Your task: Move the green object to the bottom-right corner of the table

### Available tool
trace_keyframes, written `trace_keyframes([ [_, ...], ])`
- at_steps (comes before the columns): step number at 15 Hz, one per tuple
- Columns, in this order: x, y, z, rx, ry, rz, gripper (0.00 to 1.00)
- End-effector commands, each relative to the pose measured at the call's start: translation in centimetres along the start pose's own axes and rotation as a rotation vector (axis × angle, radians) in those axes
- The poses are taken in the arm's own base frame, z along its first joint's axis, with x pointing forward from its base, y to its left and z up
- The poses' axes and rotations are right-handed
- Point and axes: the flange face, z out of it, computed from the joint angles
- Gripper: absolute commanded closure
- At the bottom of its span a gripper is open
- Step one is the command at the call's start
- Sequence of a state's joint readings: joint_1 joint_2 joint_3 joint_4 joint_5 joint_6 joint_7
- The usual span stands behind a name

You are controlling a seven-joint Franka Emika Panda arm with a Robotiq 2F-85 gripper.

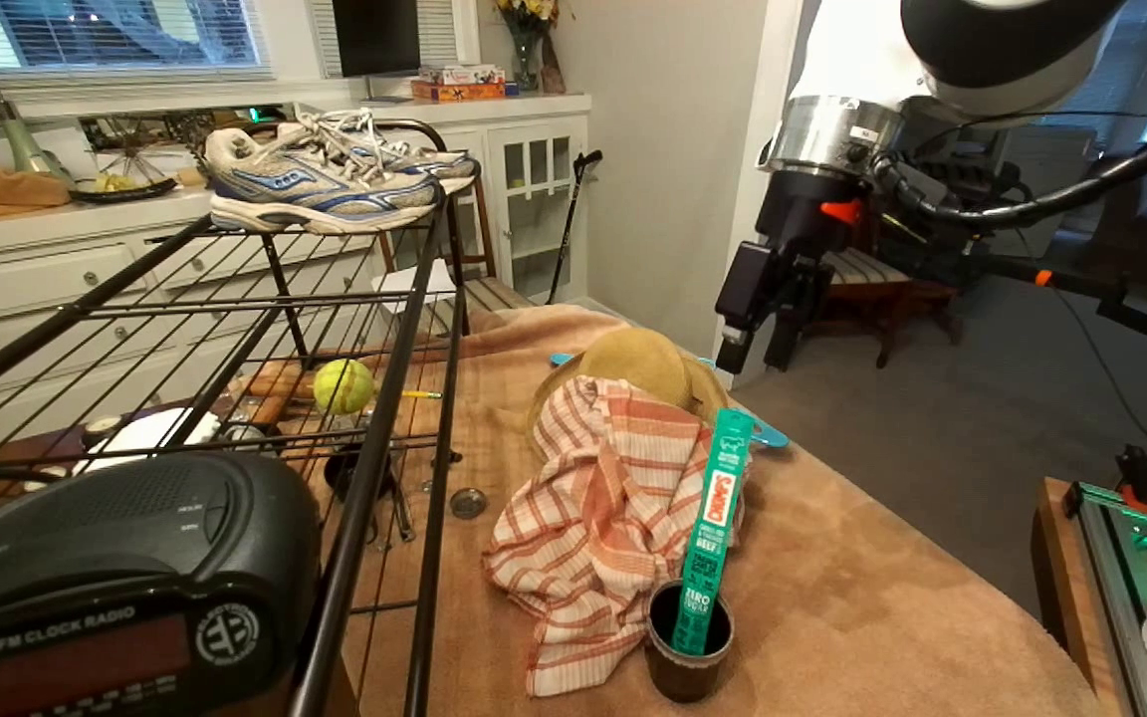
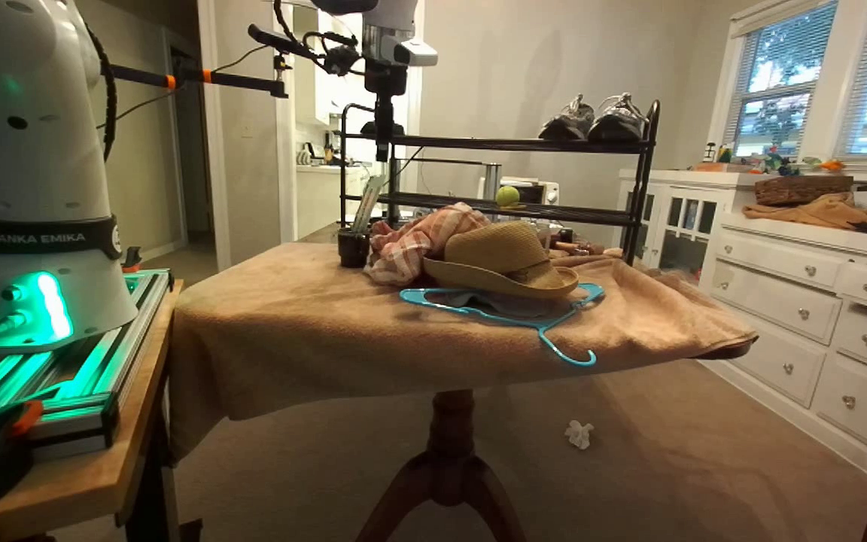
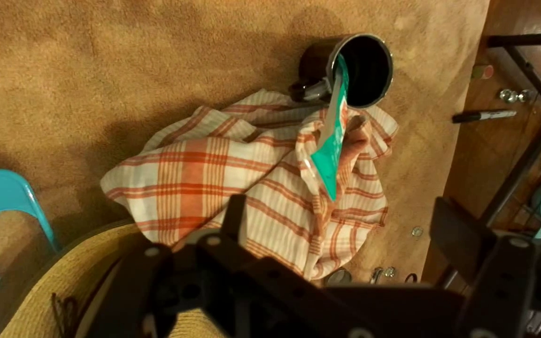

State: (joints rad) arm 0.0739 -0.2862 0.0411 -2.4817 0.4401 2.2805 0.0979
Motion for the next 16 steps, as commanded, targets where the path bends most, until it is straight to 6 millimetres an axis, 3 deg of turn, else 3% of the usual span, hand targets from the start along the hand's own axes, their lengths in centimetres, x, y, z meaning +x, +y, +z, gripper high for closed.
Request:
trace_keyframes([
  [1, 0.0, 0.0, -0.1, 0.0, -0.001, 0.001, 0.0],
  [12, -0.6, -1.6, 4.7, -0.005, 0.022, -0.105, 0.0],
  [14, -0.1, -1.3, 5.5, -0.008, 0.042, -0.11, 0.16],
  [15, 0.0, -1.2, 5.8, -0.002, 0.041, -0.107, 0.17],
  [16, 0.1, -1.1, 6.1, 0.002, 0.043, -0.108, 0.33],
])
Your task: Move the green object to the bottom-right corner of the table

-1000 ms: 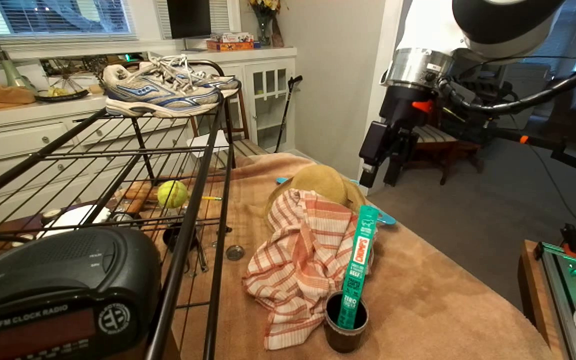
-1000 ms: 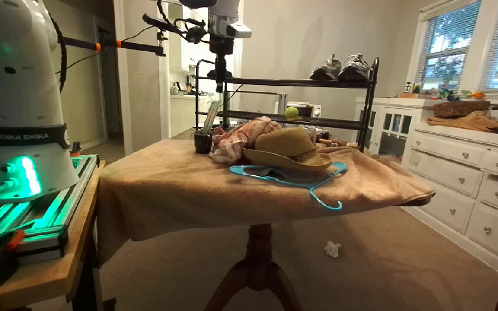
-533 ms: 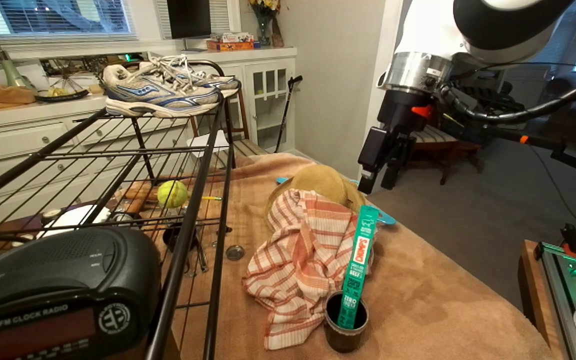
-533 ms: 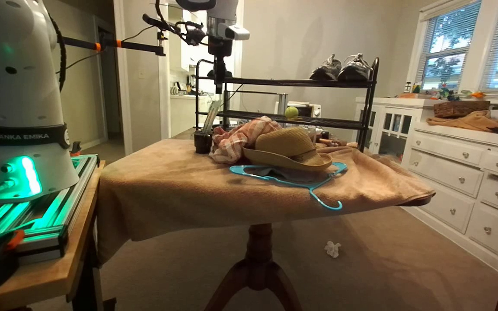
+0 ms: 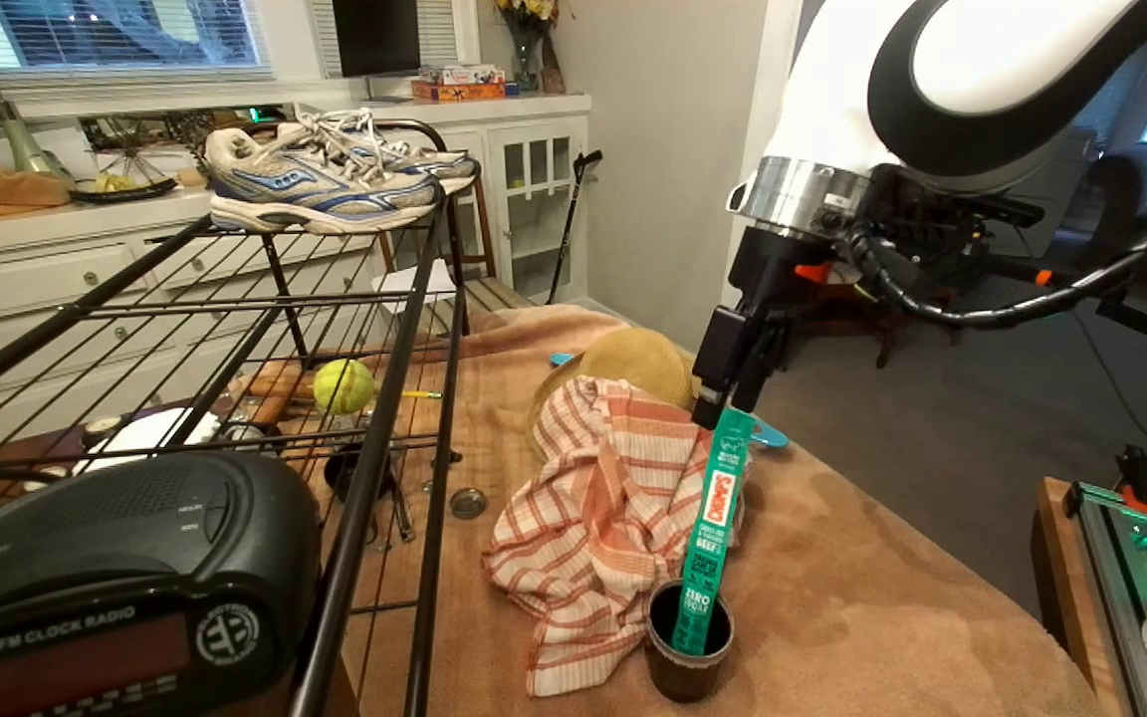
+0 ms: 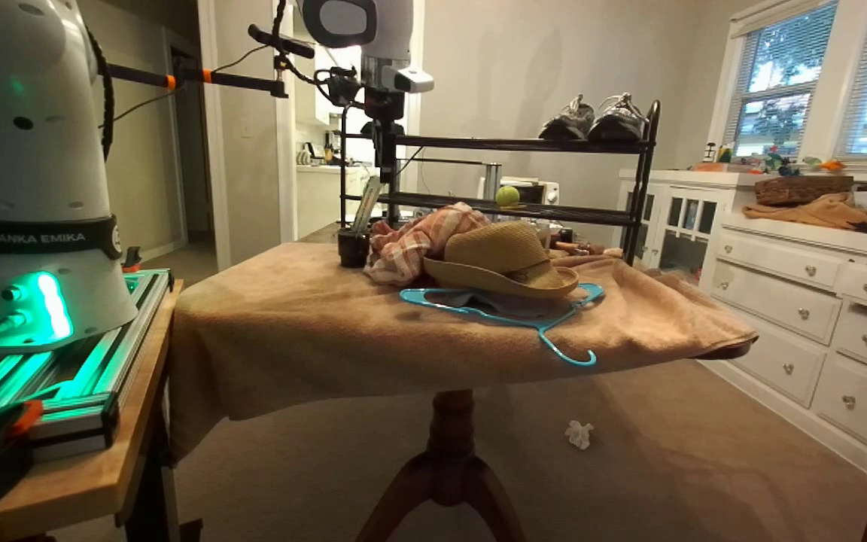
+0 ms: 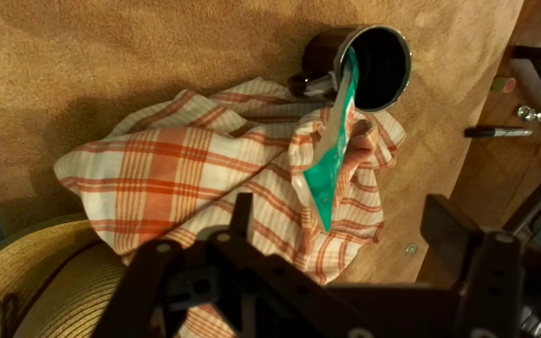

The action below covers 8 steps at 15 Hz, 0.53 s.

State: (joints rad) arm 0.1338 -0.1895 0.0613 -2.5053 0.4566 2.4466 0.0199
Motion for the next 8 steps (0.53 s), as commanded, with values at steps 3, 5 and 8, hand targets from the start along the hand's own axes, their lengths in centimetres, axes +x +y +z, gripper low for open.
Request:
trace_keyframes([
  [3, -0.05, 0.38, 2.25, 0.041, -0.006, -0.001, 0.58],
  [5, -0.12, 0.32, 2.52, 0.054, -0.017, -0.003, 0.73],
  [8, -0.35, 0.11, 2.5, 0.069, -0.035, -0.014, 0.95],
])
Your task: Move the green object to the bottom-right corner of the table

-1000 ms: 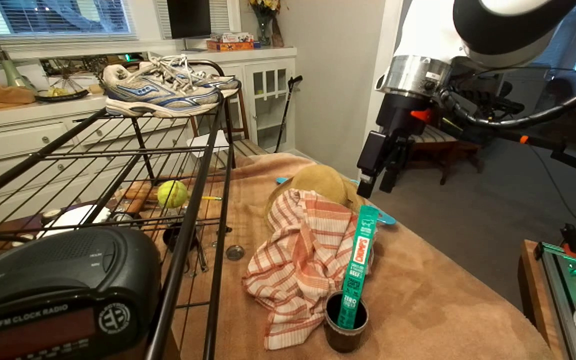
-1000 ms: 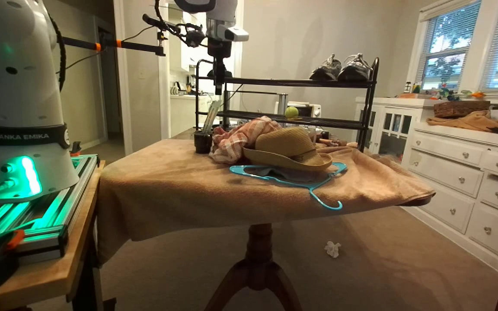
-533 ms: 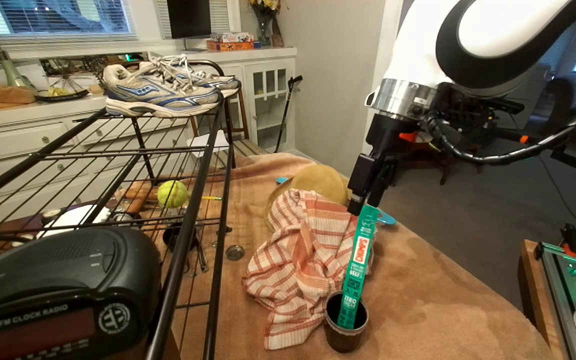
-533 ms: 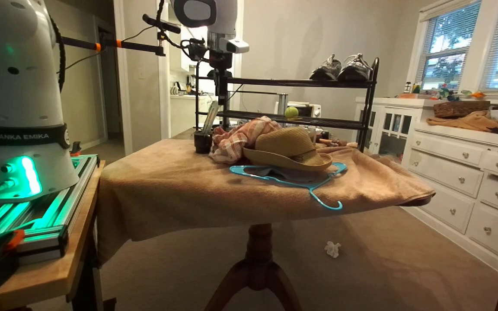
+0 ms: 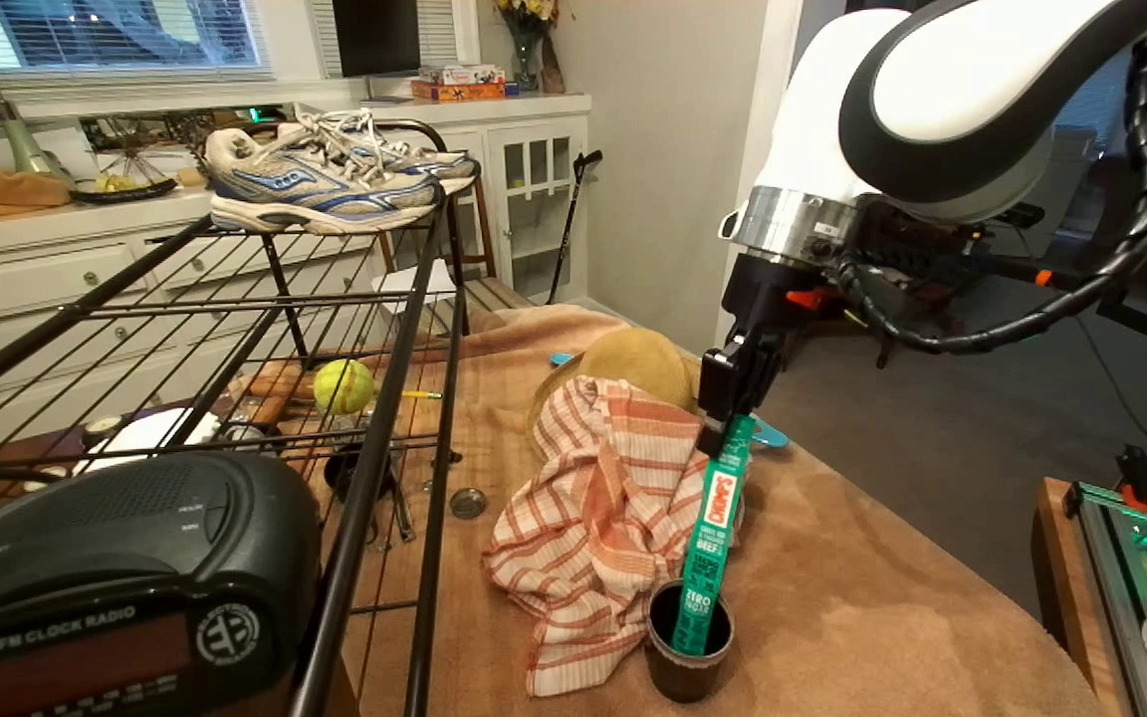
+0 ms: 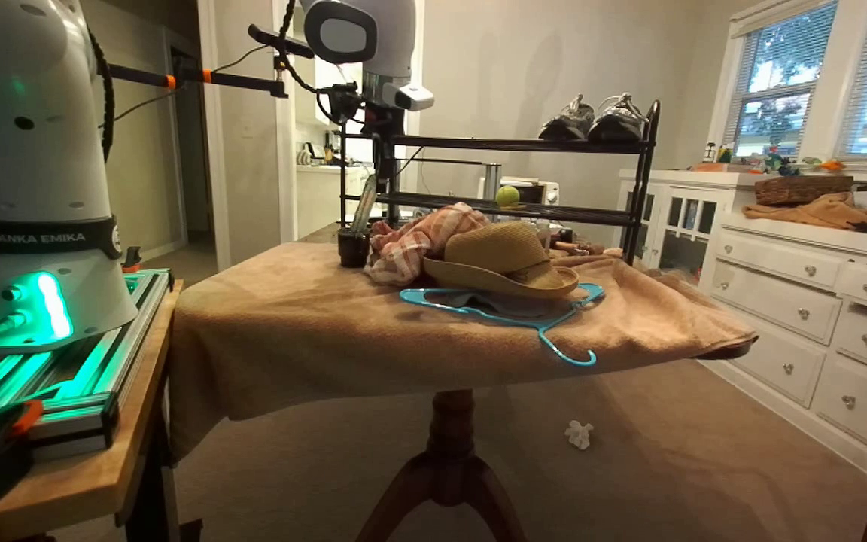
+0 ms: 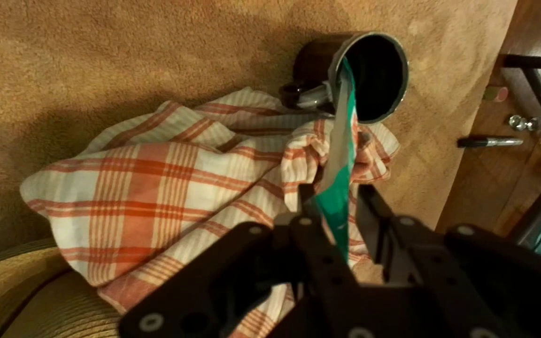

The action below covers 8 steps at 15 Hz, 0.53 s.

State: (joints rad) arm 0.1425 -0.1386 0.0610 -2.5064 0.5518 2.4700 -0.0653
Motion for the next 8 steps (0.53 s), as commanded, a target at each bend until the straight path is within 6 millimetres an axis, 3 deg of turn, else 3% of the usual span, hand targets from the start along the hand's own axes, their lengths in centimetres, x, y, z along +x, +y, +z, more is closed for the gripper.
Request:
trace_keyframes([
  [1, -0.4, -0.4, 0.2, 0.029, -0.012, -0.01, 1.0],
  [5, -0.5, -0.5, -0.3, 0.036, -0.026, -0.006, 1.0],
  [8, -0.6, -1.2, -2.2, 0.078, -0.069, 0.014, 1.0],
])
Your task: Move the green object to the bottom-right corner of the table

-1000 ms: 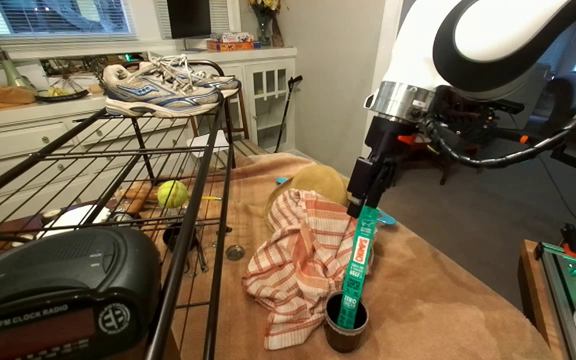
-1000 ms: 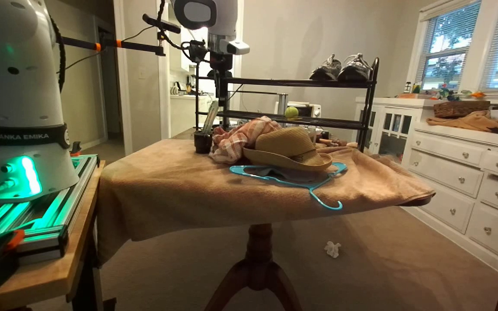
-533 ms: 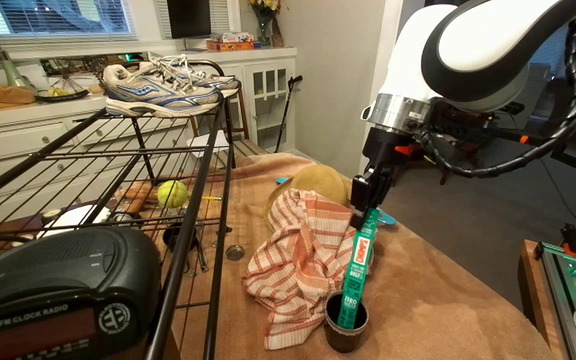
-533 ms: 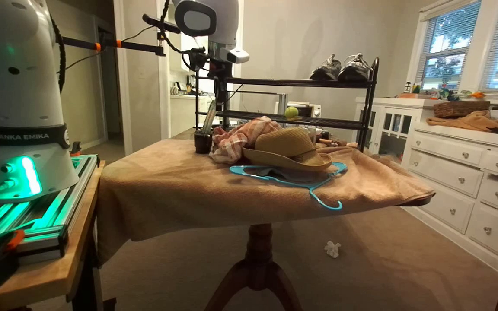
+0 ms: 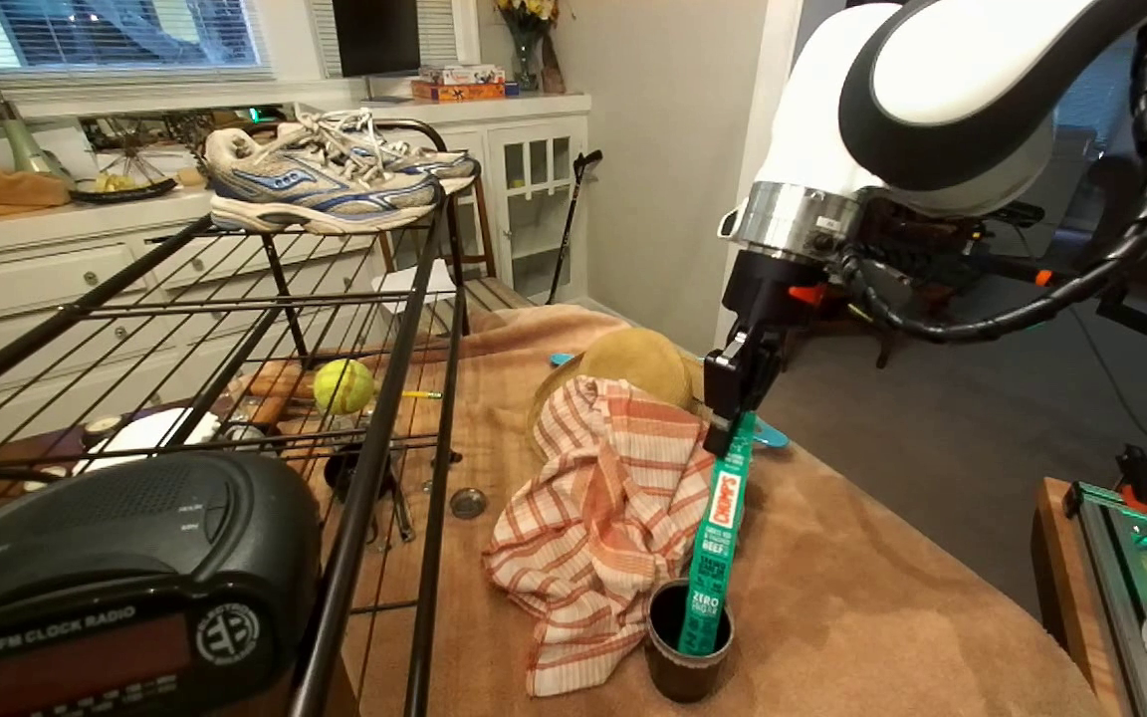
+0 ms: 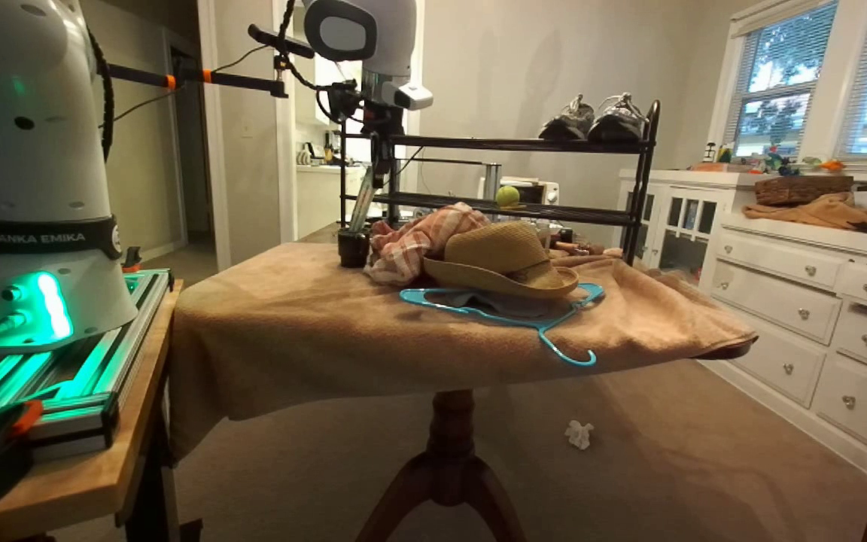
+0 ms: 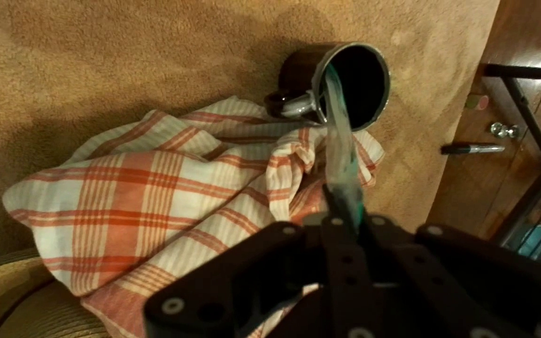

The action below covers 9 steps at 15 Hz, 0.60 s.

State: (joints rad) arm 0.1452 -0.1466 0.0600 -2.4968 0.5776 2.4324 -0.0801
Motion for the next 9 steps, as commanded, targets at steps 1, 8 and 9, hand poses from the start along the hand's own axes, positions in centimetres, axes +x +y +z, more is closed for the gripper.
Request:
trace_keyframes([
  [1, -0.4, -0.9, -3.1, 0.064, -0.056, 0.024, 1.0],
  [8, 2.6, 2.6, -13.4, 0.206, 0.085, 0.274, 1.0],
  [9, 3.1, 3.5, -14.2, 0.222, 0.12, 0.321, 1.0],
])
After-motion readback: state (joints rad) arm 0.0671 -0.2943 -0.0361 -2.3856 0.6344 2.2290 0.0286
